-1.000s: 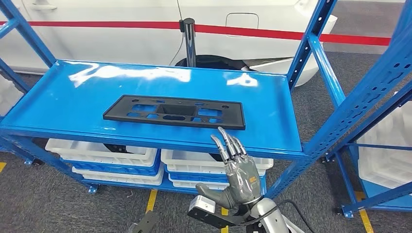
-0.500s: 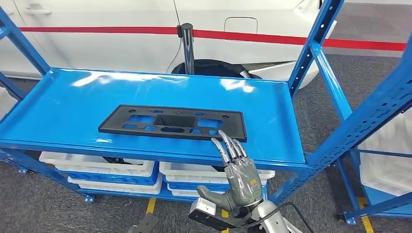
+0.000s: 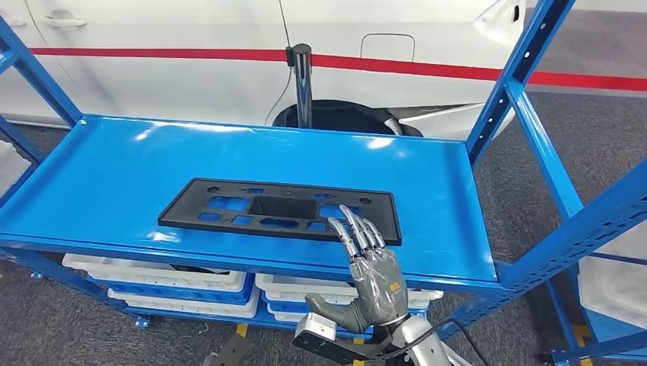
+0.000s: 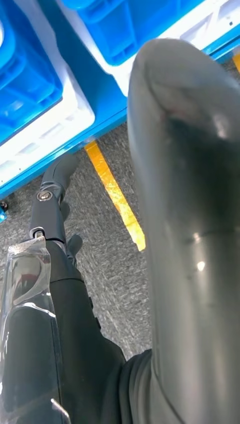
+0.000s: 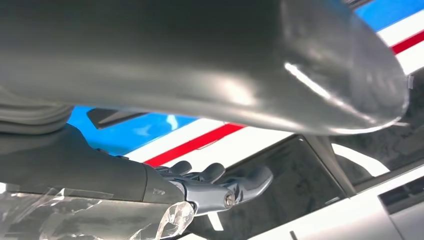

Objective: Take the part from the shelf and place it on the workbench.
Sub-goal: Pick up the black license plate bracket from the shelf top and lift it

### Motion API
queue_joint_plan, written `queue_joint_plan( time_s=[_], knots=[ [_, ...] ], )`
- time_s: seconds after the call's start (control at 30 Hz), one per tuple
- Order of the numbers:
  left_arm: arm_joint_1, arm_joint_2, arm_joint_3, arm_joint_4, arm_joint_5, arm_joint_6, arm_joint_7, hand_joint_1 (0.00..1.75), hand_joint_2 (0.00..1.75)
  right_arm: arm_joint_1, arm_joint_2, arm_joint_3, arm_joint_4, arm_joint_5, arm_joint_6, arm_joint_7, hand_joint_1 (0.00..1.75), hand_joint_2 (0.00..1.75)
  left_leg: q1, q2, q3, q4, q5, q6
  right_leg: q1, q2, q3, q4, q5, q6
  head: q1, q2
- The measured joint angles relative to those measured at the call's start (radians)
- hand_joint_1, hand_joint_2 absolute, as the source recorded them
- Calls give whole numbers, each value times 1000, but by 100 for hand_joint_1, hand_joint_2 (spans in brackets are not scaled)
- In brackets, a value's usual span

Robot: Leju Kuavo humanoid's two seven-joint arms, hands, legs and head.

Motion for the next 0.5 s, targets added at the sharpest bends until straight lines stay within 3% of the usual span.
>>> queue_joint_plan(
  time_s=[0.07,0.13,0.23,0.27,0.3,0.33,0.43,0.5],
  knots=[
    [0,0,-2,0,2,0,-4,0,0,0,0,0,0,-1,-1,0,0,175,0,1,3,-1,-6,-10,-3,-1,3,-9,-2,-6,1,0],
    [0,1,-4,0,5,0,-11,0,0,-1,0,0,0,-1,-1,0,0,175,0,4,-15,47,-32,-22,-10,-2,12,-16,-5,-15,0,0],
    [2,2,-7,0,6,-1,-15,0,0,1,0,0,0,-1,1,0,0,175,4,6,-129,252,-112,-33,-12,-3,23,-18,-14,-26,-3,0],
    [3,2,-9,0,6,-1,-15,0,0,1,0,0,0,-1,2,0,0,175,5,6,-164,302,-120,-35,-12,-2,27,-18,-17,-27,-3,0],
    [4,2,-10,0,6,-1,-15,0,0,2,0,0,0,-1,2,0,0,175,6,6,-181,312,-107,-37,-13,0,32,-18,-21,-26,-3,0],
    [4,2,-13,0,7,-2,-15,0,0,2,1,0,0,-1,2,0,0,175,6,6,-176,278,-73,-37,-13,1,38,-18,-26,-25,-3,0],
    [4,3,-19,0,11,-2,-16,0,0,1,4,0,0,-1,1,0,0,175,6,7,-102,66,52,-30,-10,3,57,-17,-41,-13,-3,0],
    [3,4,-22,0,16,-2,-16,0,0,1,5,0,0,-1,0,-2,0,175,2,7,-82,10,73,-21,-6,4,59,-16,-48,-3,-2,0]
  ],
)
